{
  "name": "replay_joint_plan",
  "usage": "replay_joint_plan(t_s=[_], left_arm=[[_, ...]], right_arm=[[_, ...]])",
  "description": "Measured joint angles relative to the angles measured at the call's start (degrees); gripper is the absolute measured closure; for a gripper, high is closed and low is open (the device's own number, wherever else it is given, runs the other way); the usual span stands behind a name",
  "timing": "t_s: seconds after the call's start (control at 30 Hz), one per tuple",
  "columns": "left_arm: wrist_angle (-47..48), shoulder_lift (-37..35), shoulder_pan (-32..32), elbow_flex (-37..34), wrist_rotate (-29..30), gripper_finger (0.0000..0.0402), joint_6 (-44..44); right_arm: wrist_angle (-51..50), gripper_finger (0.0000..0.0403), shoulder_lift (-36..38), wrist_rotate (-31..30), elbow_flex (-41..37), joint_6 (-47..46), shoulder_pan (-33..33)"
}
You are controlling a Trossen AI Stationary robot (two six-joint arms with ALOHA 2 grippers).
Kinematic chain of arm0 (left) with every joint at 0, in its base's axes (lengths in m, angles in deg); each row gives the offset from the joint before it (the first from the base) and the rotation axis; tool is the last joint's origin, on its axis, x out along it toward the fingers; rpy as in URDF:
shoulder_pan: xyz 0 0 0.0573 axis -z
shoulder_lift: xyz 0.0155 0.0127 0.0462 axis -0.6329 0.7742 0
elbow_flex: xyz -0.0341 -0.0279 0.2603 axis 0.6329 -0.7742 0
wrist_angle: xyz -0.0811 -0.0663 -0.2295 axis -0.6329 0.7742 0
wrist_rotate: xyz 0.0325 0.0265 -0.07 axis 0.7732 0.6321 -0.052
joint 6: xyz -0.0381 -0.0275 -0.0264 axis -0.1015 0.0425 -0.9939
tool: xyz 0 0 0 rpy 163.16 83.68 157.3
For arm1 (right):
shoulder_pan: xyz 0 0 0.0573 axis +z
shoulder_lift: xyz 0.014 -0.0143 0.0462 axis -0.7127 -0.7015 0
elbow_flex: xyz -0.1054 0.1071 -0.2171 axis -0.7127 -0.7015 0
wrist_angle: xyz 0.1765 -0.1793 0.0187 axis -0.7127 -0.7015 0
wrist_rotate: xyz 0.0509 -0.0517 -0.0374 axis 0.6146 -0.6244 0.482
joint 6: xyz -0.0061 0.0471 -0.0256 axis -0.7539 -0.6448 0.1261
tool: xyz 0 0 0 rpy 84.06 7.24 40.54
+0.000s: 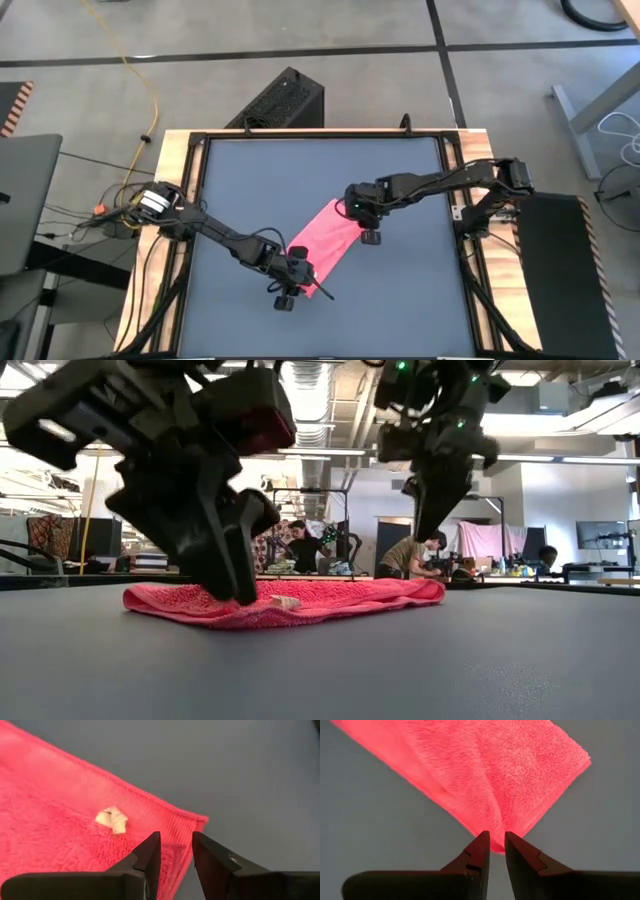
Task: Roll towel
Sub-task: Roll the light red towel
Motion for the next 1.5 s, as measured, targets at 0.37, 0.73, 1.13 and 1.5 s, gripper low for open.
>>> replay_joint_plan(t_s=[0.37,0.73,1.13,1.5], left_arm=[[-1.9,2.5,0.4,0.4,3.2,0.0338,-1.5],[-0.9,-0.2,0.7,2.3,4.2,0.0376,-1.5],[6.7,-0.5,2.6,4.8,7.0,0.0329,-2.1],[7.3,-0.4,3.9,4.8,10.7,0.0328,-2.5]], right_arm=[[-2.5,0.0316,3.9,-1.9,0.0,-0.2,4.3],[0.8,0.0316,4.5,-3.5,-4.1,-0.7,7.0],[13.6,0.0316,4.5,-10.1,-15.0,-0.2,7.8],[15.0,0.0316,4.5,-10.3,-14.9,0.4,7.8]])
